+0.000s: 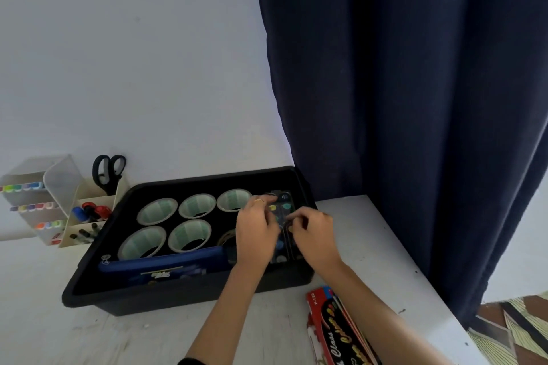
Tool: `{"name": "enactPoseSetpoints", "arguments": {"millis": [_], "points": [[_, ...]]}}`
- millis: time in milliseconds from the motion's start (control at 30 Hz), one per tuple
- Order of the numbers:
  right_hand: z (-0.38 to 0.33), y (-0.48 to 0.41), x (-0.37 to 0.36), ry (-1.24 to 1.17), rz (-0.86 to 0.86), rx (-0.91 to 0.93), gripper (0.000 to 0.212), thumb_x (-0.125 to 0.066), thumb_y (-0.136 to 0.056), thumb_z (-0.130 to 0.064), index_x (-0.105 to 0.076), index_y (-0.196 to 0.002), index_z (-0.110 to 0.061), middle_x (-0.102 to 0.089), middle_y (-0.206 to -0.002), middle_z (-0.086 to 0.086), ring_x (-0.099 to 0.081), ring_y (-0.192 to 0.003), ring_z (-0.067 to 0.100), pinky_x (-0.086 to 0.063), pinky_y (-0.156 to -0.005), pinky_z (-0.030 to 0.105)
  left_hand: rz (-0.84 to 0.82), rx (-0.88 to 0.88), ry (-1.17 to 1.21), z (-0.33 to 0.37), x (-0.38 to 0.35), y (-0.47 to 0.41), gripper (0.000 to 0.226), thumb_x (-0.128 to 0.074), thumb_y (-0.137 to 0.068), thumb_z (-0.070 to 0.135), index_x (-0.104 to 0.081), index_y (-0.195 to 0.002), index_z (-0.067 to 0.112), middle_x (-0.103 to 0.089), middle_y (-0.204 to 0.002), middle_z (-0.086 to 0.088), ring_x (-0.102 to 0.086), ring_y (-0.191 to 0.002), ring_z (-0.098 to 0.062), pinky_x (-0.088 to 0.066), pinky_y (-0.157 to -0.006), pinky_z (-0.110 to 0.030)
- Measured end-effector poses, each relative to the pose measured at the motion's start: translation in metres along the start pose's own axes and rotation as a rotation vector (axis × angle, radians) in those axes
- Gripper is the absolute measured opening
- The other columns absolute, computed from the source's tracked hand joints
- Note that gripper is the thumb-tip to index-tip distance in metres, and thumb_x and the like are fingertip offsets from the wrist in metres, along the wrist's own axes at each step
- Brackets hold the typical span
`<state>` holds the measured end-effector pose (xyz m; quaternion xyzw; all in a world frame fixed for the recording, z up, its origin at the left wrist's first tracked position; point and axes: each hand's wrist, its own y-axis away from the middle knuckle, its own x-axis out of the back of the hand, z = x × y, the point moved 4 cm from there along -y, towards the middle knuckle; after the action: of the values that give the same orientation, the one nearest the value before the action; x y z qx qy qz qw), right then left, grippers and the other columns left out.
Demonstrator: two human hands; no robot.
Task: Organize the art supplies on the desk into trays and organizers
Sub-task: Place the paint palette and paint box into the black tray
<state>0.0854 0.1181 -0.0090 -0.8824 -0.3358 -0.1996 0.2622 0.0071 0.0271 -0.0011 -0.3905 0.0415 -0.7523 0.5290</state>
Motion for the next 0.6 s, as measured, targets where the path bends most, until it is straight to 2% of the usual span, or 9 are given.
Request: {"name": "enactPoseSetpoints", "arguments": {"millis": [67,133,200,267,333,500,600], "points": [[0.004,0.011,0.012,-0.056,0.0,0.06,0.021,-0.054,-0.085,0.005,-0.07,-0.09,-0.008,-0.069,-0.087,0.002,-0.059,-0.072,0.001,-0.049,-0.069,0.01,-0.008,-0.051,0.036,0.016,-0.005,0.015,0.035,-0.056,-0.082,-0.005,-0.064,-0.107,0.017,-0.063,-0.104,0.003,-0.06,-0.083,-0.006,-0.053,-0.081,-0.029],[0.009,0.025,0.025,-0.096,0.009,0.084,0.023,-0.057,-0.083,0.007,-0.071,-0.089,-0.01,-0.068,-0.086,0.0,-0.061,-0.075,0.003,-0.046,-0.069,0.008,-0.019,-0.062,0.116,0.032,-0.01,0.035,0.036,-0.056,-0.082,-0.006,-0.066,-0.106,0.019,-0.061,-0.101,0.012,-0.058,-0.085,0.003,-0.051,-0.083,-0.021],[0.016,0.038,0.04,-0.12,0.047,0.088,0.026,-0.058,-0.082,0.007,-0.072,-0.088,-0.014,-0.068,-0.085,-0.005,-0.061,-0.079,0.003,-0.046,-0.07,0.009,0.019,-0.067,0.188,0.048,-0.011,0.055,0.039,-0.055,-0.08,-0.008,-0.067,-0.102,0.022,-0.061,-0.097,0.016,-0.057,-0.09,0.005,-0.047,-0.082,-0.012],[0.022,0.048,0.055,-0.144,0.077,0.079,0.029,-0.058,-0.082,0.007,-0.072,-0.087,-0.018,-0.067,-0.084,-0.01,-0.06,-0.082,0.001,-0.047,-0.072,0.012,0.054,-0.109,0.183,0.059,-0.012,0.074,0.04,-0.054,-0.08,-0.008,-0.067,-0.1,0.025,-0.063,-0.096,0.017,-0.057,-0.093,0.003,-0.043,-0.085,-0.011],[0.032,0.058,0.068,-0.142,0.067,0.05,0.029,-0.056,-0.083,0.006,-0.072,-0.087,-0.019,-0.068,-0.085,-0.011,-0.059,-0.084,-0.002,-0.045,-0.072,0.009,0.049,-0.118,0.183,0.065,-0.017,0.091,0.038,-0.052,-0.081,-0.004,-0.067,-0.099,0.026,-0.063,-0.095,0.018,-0.057,-0.094,0.002,-0.042,-0.087,-0.012],[0.06,0.081,0.088,-0.107,-0.01,-0.067,0.034,-0.053,-0.087,0.002,-0.071,-0.088,-0.026,-0.067,-0.092,-0.014,-0.059,-0.087,-0.002,-0.043,-0.072,0.006,-0.028,0.112,0.256,0.055,-0.033,0.13,0.035,-0.053,-0.087,0.001,-0.065,-0.101,0.031,-0.064,-0.101,0.017,-0.058,-0.1,-0.002,-0.05,-0.089,-0.024],[0.072,0.099,0.091,-0.119,-0.056,-0.141,0.034,-0.051,-0.087,0.004,-0.068,-0.09,-0.026,-0.065,-0.096,-0.01,-0.058,-0.085,0.002,-0.044,-0.065,0.007,-0.03,0.232,0.28,0.048,-0.038,0.15,0.031,-0.054,-0.088,0.004,-0.062,-0.102,0.03,-0.061,-0.102,0.015,-0.058,-0.1,-0.003,-0.052,-0.088,-0.03]]}}
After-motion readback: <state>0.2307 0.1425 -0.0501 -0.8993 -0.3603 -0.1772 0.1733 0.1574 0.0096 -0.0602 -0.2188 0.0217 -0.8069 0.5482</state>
